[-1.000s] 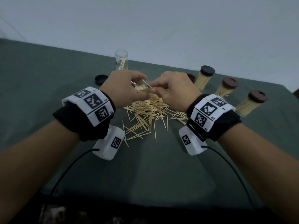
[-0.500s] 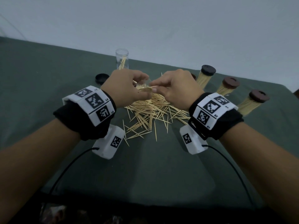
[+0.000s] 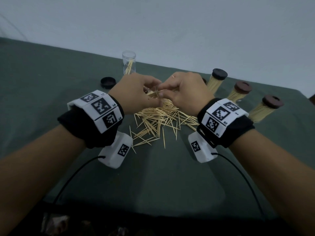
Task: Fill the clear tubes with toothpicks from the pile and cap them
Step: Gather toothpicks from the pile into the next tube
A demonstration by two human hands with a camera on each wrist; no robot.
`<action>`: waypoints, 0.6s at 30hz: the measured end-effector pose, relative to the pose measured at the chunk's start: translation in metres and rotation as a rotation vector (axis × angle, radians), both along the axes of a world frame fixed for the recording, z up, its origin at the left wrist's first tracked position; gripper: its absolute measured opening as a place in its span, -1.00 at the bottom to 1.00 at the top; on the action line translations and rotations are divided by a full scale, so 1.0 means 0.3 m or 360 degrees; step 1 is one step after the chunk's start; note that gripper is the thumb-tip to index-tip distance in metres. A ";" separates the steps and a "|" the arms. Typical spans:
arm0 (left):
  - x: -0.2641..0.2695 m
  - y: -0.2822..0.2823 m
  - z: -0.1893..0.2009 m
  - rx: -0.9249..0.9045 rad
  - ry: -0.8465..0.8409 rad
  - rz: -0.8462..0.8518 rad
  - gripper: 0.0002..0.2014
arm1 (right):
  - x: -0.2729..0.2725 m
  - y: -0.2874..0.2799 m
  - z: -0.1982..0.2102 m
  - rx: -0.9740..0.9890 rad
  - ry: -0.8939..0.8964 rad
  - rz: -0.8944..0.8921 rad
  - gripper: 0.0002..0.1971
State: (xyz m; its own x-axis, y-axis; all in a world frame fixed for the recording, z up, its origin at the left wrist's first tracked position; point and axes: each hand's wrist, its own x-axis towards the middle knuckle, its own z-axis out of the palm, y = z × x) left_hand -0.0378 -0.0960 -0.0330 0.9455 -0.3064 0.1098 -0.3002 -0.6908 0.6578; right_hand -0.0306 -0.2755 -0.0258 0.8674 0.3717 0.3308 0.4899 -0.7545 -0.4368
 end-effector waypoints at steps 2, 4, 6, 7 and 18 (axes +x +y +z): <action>-0.001 -0.002 -0.002 -0.0017 0.0028 -0.0018 -0.55 | 0.001 -0.004 0.000 -0.0079 -0.0035 0.0025 -0.86; 0.002 -0.001 -0.006 -0.0050 0.0050 -0.0018 -0.54 | 0.001 -0.007 -0.003 -0.0112 -0.0030 0.0056 -0.87; 0.006 0.002 -0.008 -0.0061 0.0065 0.0004 -0.49 | 0.002 -0.008 -0.007 -0.0141 0.0021 0.0096 -0.85; 0.007 0.005 -0.009 -0.0061 0.0077 0.0018 -0.47 | 0.003 -0.008 -0.008 -0.0160 0.0045 0.0105 -0.84; 0.005 0.004 -0.013 -0.0104 0.0140 0.0010 -0.37 | 0.004 -0.008 -0.001 0.0087 -0.0020 -0.0108 -0.76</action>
State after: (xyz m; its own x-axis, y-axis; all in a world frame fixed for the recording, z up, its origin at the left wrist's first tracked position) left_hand -0.0363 -0.0949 -0.0368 0.9544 -0.2951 0.0459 -0.2350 -0.6472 0.7252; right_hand -0.0296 -0.2778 -0.0262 0.8856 0.2933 0.3601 0.4442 -0.7612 -0.4725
